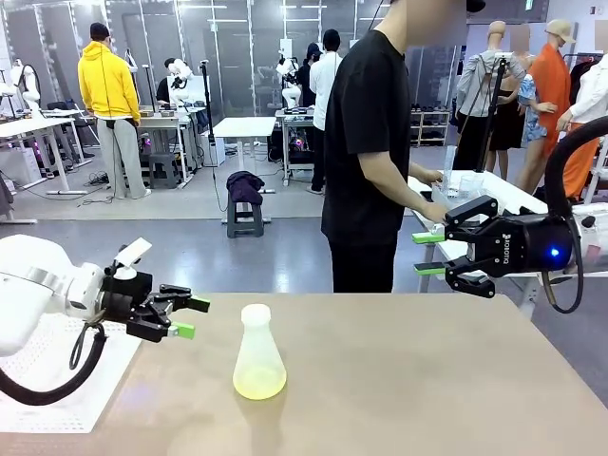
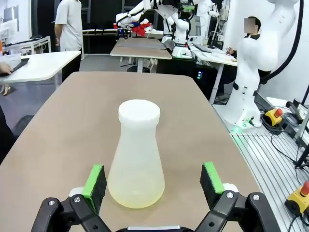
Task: Prepare the solutions needed for the experiment.
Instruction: When the human places the Big flask in the center of the table, pick up the Big flask and place it in the left Organizing basket.
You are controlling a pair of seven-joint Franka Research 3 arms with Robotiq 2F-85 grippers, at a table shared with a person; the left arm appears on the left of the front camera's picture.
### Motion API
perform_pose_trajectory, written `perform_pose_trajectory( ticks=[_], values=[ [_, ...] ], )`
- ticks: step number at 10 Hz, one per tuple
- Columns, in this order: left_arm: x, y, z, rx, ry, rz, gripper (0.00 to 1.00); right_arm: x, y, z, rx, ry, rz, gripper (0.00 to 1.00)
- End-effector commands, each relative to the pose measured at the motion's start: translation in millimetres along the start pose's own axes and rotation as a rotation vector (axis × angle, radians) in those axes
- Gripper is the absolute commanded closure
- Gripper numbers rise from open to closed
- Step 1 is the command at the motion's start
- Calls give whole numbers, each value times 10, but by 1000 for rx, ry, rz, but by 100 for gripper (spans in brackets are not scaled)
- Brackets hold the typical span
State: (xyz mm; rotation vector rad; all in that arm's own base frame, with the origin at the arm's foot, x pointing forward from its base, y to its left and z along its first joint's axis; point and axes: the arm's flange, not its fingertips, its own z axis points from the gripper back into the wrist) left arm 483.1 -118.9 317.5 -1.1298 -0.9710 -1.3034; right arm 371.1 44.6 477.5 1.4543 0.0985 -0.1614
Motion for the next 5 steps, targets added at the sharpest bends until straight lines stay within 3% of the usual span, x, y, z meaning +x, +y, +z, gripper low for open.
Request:
perform_pose_trajectory(
  ticks=[1,5],
  values=[
    [-53,134,-150,-2,-14,-40,0,-18,8,-11,14,2,0,57],
    [-148,197,-481,-17,-53,22,0,-18,8,-11,14,2,0,57]
  ],
)
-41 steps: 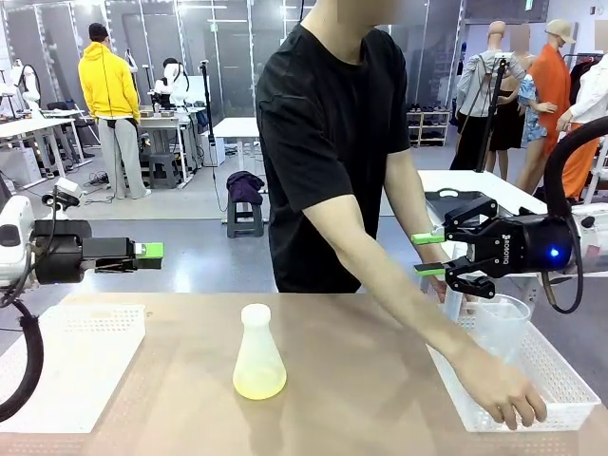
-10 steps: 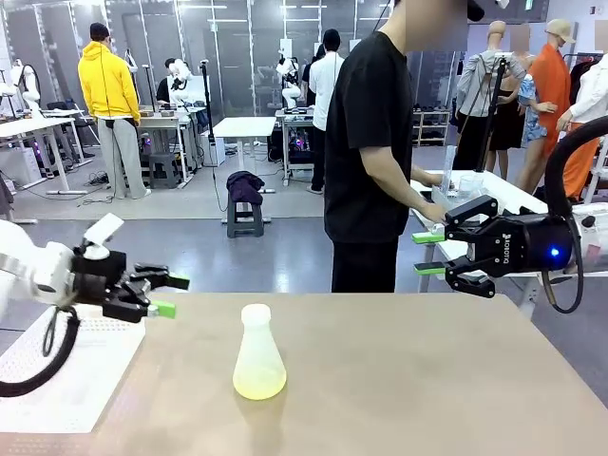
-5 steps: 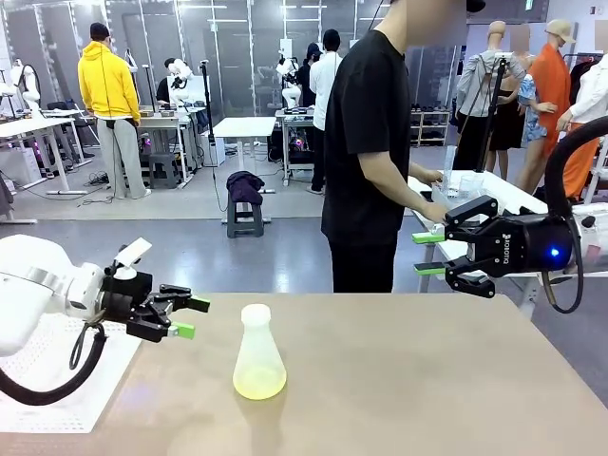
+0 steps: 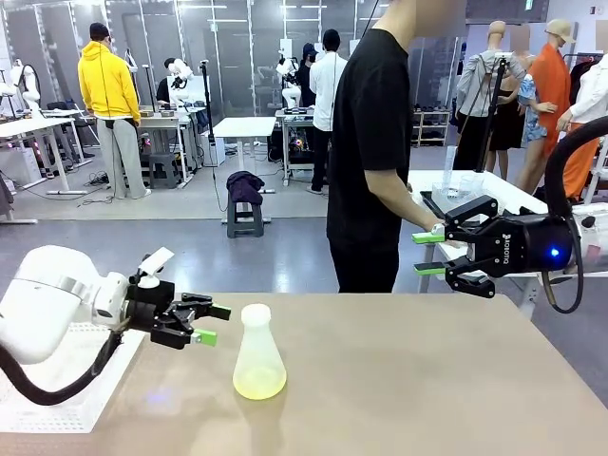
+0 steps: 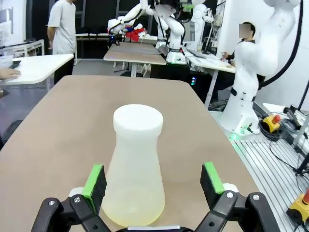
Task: Prepare the solutions needed for the experiment.
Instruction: When the human places the Big flask in the center of the table, pick up the Big flask and place it in the left Organizing basket.
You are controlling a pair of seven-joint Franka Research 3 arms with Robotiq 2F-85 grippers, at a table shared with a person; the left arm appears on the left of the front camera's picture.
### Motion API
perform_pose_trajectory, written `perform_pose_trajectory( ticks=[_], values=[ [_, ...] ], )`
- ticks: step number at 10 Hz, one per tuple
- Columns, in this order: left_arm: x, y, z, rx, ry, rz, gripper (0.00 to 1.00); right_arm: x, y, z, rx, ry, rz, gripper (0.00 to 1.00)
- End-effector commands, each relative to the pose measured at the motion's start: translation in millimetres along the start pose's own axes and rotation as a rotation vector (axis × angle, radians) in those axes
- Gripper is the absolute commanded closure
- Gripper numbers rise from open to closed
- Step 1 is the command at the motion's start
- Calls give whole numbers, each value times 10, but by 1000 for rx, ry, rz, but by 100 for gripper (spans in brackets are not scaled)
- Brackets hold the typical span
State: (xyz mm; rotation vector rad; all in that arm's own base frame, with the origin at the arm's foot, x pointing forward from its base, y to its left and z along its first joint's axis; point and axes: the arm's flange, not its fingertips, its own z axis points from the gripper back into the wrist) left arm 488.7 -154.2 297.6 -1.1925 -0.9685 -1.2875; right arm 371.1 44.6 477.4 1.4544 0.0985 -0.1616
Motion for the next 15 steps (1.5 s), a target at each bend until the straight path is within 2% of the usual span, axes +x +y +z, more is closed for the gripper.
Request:
perform_pose_trajectory(
  ticks=[1,7,8,9,12,15],
  values=[
    [-62,125,-162,11,-16,13,0,-17,9,-11,14,2,0,57],
    [-229,196,-552,-1,-12,43,0,-17,9,-11,14,2,0,57],
    [-181,219,-548,10,-52,27,0,-17,9,-11,14,2,0,57],
    [-211,98,-443,-19,-9,43,0,-17,9,-11,14,2,0,57],
    [-211,98,-443,-19,-9,43,0,-17,9,-11,14,2,0,57],
    [-224,197,-647,-20,-68,4,0,-17,9,-11,14,2,0,57]
  ],
)
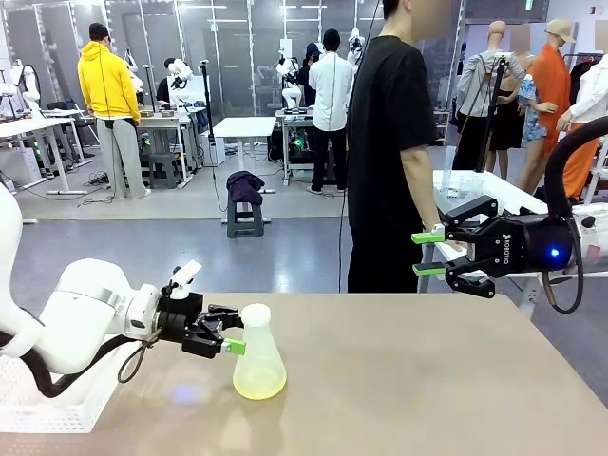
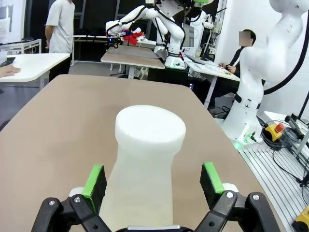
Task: Prepare the solutions needed for the experiment.
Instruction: When the human places the Big flask in the center of the table, pick up the Big flask and place it in the left Organizing basket.
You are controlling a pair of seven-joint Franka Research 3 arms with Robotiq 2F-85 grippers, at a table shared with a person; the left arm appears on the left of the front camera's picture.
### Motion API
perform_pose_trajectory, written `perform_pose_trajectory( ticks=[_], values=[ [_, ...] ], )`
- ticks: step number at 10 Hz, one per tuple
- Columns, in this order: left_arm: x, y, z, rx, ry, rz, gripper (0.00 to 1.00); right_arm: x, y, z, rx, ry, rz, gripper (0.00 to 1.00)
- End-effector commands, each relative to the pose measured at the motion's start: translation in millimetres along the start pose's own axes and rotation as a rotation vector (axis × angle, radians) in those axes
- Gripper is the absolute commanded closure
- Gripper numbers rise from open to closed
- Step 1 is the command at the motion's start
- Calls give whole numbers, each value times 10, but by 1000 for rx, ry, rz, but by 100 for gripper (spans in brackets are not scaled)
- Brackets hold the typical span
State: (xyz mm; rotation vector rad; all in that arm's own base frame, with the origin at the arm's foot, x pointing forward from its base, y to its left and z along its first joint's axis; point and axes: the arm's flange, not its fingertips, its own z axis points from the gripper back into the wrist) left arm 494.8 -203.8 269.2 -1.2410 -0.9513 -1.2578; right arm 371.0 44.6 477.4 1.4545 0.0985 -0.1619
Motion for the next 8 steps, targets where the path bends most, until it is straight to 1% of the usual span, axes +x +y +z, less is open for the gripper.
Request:
perform_pose_trajectory(
  ticks=[1,2,3,6,8],
  values=[
    [-60,86,-164,4,-42,-53,0,-17,10,-11,13,2,0,57],
    [-78,102,-201,4,-49,-58,0,-17,10,-11,13,2,0,57],
    [-87,104,-240,14,-48,-87,0,-17,10,-11,13,2,0,57],
    [-125,85,-345,-22,-106,-94,0,-17,10,-11,13,2,0,57],
    [-142,86,-383,-13,-137,-113,0,-17,10,-11,13,2,0,57]
  ],
)
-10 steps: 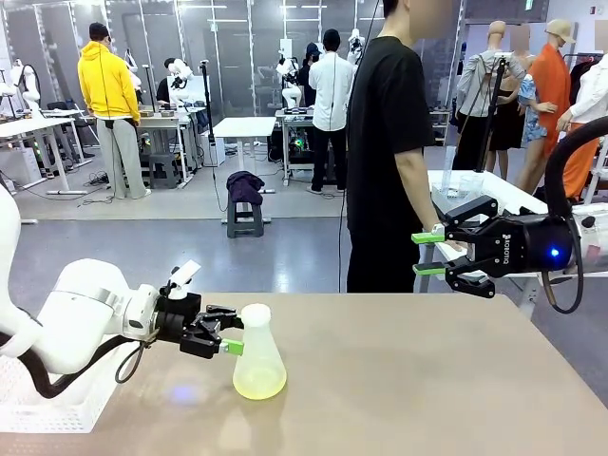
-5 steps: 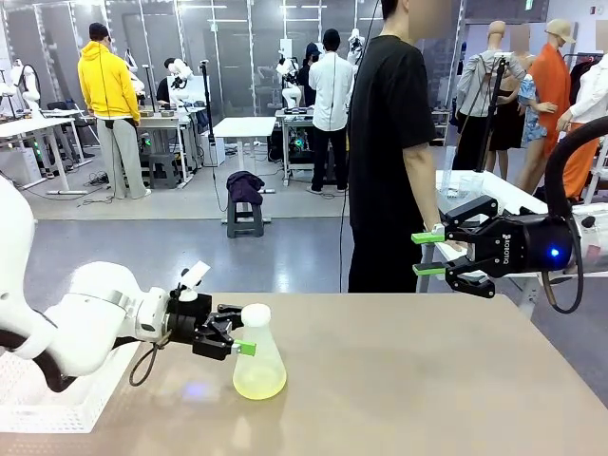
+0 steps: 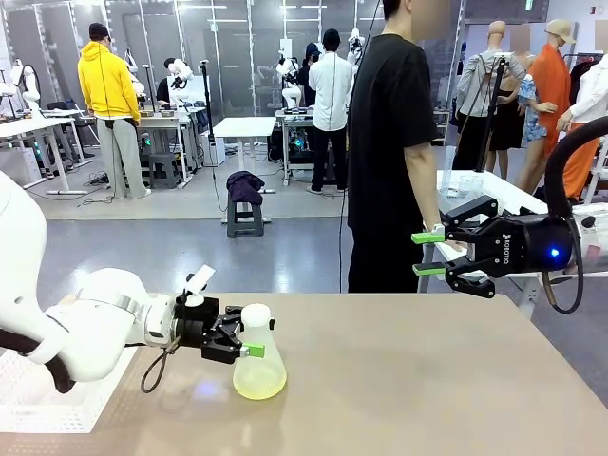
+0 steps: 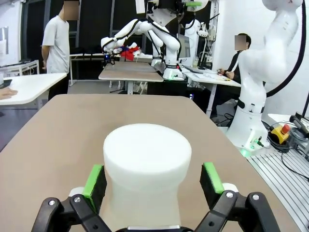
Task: Prepare the solutions needed for the experiment.
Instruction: When the human places the Big flask in the center of the table, pick up the Big flask and place it in the left Organizing basket.
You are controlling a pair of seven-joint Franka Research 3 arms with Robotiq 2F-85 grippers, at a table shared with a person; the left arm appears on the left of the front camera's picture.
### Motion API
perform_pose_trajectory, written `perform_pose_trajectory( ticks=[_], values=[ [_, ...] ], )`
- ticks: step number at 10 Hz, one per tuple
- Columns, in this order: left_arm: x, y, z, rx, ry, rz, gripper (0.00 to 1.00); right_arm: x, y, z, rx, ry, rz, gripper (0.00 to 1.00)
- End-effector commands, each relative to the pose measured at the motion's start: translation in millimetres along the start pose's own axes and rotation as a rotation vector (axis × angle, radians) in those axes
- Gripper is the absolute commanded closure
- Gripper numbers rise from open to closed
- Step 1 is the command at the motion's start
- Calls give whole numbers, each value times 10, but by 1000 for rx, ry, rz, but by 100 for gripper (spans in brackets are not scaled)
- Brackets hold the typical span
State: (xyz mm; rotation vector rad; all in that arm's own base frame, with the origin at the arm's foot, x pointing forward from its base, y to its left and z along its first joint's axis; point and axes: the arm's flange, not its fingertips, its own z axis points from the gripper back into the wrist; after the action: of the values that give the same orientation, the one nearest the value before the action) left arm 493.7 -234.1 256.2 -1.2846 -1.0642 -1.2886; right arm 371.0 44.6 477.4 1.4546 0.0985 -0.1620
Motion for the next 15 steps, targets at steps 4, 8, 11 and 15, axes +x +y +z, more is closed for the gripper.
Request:
perform_pose_trajectory(
  ticks=[4,8,11,15],
  values=[
    [-72,25,-46,-12,-46,-17,19,-17,10,-11,13,2,0,57],
    [-87,22,-76,-12,-52,-16,57,-17,10,-11,13,2,0,57],
    [-85,18,-82,-7,-50,-17,81,-17,10,-11,13,2,0,57],
    [52,-67,-23,-6,-39,-19,100,-17,10,-11,13,2,0,57]
  ],
)
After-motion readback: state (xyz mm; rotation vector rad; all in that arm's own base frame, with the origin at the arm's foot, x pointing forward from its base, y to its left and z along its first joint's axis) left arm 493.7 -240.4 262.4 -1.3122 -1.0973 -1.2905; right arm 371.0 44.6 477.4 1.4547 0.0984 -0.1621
